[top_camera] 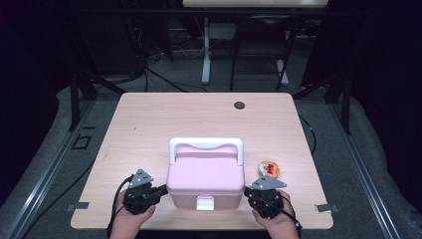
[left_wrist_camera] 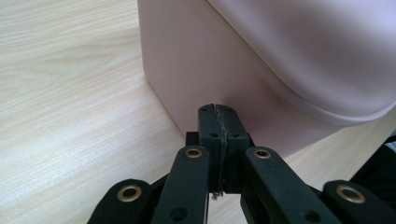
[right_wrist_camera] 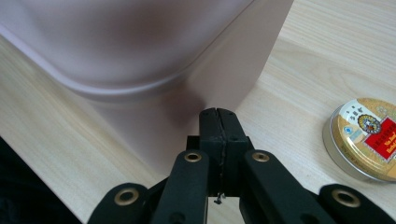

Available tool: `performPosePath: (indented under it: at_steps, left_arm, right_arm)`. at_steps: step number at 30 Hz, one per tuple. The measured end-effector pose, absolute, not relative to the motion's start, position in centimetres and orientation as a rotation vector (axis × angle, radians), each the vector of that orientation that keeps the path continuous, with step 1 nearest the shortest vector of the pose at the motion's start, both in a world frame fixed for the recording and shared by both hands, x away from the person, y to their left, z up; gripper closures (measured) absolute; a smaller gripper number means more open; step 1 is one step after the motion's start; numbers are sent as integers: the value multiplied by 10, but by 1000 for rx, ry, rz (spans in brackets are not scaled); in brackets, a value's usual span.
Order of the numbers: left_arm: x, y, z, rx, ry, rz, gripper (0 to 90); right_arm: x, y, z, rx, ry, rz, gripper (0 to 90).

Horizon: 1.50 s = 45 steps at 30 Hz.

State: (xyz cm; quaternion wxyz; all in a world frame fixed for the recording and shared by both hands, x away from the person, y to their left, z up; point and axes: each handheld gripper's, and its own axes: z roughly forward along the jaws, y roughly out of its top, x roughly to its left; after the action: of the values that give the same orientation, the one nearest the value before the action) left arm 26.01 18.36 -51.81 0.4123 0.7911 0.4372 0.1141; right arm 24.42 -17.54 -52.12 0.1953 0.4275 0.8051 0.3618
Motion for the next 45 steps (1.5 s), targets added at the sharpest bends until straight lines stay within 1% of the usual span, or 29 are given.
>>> performPosePath:
  at_steps: [5, 8, 9, 11, 12, 13, 14, 15, 20, 21, 22, 23, 25, 33, 38, 45]
  left_arm:
    - [256, 184, -518, 1995, 1088, 281, 900]
    - [257, 187, -519, 1984, 1084, 251, 896]
    - [258, 188, -520, 1979, 1086, 247, 882]
    - [259, 190, -519, 1986, 1092, 247, 811]
    - [261, 192, -519, 1985, 1089, 245, 811]
    - [262, 193, -518, 1984, 1085, 238, 757]
    - [263, 195, -517, 1974, 1089, 220, 757]
    - [265, 199, -513, 1971, 1084, 214, 711]
    - [268, 207, -502, 1964, 1076, 216, 651]
    - [269, 213, -494, 1938, 1081, 211, 625]
    - [269, 213, -494, 1938, 1081, 211, 617]
    - [270, 216, -489, 1935, 1073, 211, 610]
    - [272, 221, -476, 1924, 1067, 220, 602]
    - [280, 224, -450, 1898, 1029, 229, 595]
    - [285, 221, -443, 1900, 1009, 211, 599]
    - [289, 214, -440, 1914, 990, 202, 603]
  right_arm:
    - [240, -176, -521, 1194, 2261, 1018, 899]
    - [239, -178, -521, 1185, 2266, 1024, 898]
    - [239, -178, -522, 1185, 2267, 1029, 897]
    - [240, -179, -521, 1185, 2270, 1031, 891]
    - [241, -179, -521, 1176, 2276, 1028, 870]
    - [243, -181, -520, 1188, 2281, 1017, 813]
    - [243, -181, -520, 1188, 2281, 1017, 813]
    - [246, -185, -517, 1204, 2297, 1037, 785]
    - [250, -192, -506, 1220, 2288, 1063, 736]
    - [252, -195, -497, 1219, 2285, 1081, 721]
    - [252, -195, -497, 1219, 2285, 1081, 721]
    - [253, -198, -488, 1217, 2284, 1093, 708]
    - [255, -199, -480, 1211, 2278, 1107, 694]
    - [264, -205, -454, 1188, 2256, 1148, 633]
    - [271, -209, -443, 1205, 2219, 1191, 614]
    - [276, -204, -439, 1198, 2227, 1216, 611]
